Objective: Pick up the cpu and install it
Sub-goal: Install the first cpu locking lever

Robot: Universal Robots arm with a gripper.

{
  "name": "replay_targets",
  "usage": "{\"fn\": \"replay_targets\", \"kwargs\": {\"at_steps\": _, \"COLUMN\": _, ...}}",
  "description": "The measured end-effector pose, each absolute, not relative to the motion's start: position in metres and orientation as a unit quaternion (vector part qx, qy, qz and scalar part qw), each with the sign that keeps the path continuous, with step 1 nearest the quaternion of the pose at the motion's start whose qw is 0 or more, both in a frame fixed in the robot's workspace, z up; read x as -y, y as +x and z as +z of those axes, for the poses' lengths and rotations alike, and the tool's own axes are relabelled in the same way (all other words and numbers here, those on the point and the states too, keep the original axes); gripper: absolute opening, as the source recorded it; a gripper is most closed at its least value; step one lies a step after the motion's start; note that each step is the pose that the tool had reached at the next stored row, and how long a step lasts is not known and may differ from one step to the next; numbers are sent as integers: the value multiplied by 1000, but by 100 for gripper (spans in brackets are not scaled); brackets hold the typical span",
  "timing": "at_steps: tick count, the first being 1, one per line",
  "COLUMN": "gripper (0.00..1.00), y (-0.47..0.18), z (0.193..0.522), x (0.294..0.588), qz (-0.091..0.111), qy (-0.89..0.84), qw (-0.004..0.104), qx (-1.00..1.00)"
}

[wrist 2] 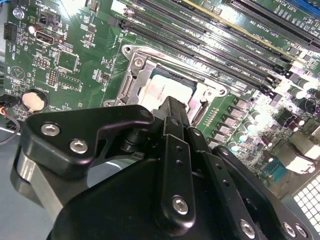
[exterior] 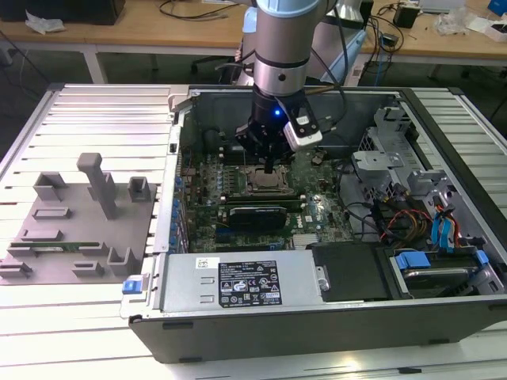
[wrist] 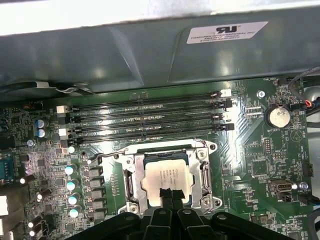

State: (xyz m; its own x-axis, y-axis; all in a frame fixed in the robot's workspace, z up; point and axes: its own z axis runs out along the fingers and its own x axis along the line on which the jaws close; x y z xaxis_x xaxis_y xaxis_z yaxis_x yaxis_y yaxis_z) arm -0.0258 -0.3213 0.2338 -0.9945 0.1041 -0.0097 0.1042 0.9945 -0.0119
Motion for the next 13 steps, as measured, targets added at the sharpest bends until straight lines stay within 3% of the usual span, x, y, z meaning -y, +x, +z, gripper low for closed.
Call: {"fn": "replay_targets", "kwargs": {"at_steps": 13, "gripper": 11, "y": -26, "z": 235, "x": 321, "qz": -6, "qy": 52, "qw": 5, "qx": -999}}
